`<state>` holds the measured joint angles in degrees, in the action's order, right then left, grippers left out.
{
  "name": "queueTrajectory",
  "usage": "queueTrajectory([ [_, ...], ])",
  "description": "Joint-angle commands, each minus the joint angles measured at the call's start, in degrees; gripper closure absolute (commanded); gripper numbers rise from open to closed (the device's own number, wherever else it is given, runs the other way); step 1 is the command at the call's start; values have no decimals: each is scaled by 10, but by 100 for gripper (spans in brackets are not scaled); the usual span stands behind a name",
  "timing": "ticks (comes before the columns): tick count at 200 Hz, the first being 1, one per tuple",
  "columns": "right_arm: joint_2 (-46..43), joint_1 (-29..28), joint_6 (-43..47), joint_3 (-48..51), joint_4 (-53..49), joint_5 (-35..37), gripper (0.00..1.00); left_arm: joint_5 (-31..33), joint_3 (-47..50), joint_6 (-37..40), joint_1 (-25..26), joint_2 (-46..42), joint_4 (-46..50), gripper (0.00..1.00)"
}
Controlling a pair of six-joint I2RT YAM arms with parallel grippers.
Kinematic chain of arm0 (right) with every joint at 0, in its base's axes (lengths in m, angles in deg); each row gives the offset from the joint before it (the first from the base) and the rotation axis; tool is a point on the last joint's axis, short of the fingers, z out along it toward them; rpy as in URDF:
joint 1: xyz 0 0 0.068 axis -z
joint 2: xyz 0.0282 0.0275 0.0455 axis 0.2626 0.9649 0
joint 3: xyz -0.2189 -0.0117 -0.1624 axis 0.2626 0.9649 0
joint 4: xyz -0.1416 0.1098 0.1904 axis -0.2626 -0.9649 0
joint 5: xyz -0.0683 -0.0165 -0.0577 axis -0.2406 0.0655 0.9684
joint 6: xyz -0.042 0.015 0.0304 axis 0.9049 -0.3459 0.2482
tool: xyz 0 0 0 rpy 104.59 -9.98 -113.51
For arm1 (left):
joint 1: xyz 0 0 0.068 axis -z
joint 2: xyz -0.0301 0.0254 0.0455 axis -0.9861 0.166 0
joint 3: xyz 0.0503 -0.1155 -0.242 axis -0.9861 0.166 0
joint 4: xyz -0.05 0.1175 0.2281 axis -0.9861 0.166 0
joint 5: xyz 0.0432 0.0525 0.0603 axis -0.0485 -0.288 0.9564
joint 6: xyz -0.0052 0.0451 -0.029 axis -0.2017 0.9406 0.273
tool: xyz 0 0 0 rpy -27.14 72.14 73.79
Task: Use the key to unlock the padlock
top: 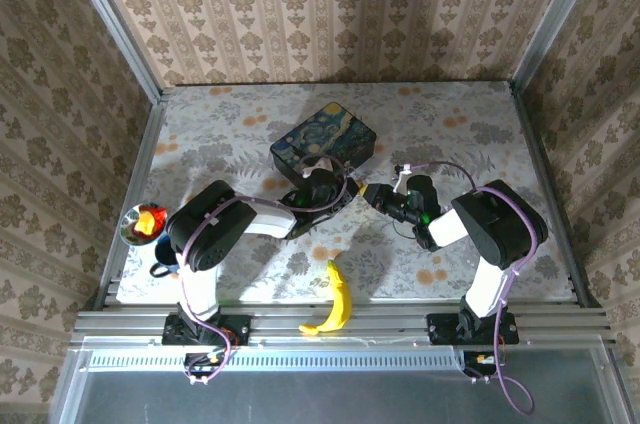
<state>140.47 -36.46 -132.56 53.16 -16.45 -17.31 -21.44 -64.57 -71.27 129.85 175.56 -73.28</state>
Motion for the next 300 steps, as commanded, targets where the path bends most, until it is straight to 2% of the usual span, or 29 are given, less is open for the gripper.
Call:
queueTrajectory([
  [1, -24, -6, 16, -18, -1, 4, 81, 5, 9, 12, -4, 14, 13, 100],
  [29, -71, -7, 45, -13, -66, 29, 70, -2, 11, 9, -7, 14, 11, 100],
  [43, -103, -7, 67, -10, -118, 52, 68, -8, 12, 8, -8, 13, 11, 100],
  [75, -190, -23, 144, -10, -265, 117, 71, -44, 10, -3, -14, 5, 18, 100],
  [99, -255, -53, 215, -15, -374, 183, 72, -88, 6, -16, -23, -11, 66, 100],
  [149, -319, -99, 291, 3, -447, 245, 75, -117, 10, -5, -30, -66, 193, 100],
  [175, -307, -141, 329, -11, -471, 292, 76, -128, 16, -19, -30, -72, 208, 100],
  [227, -219, -212, 402, -85, -502, 358, 75, -121, 28, -30, -31, -86, 229, 100],
  [300, -126, -245, 465, -131, -488, 431, 65, -116, 44, -31, -36, -102, 229, 100],
])
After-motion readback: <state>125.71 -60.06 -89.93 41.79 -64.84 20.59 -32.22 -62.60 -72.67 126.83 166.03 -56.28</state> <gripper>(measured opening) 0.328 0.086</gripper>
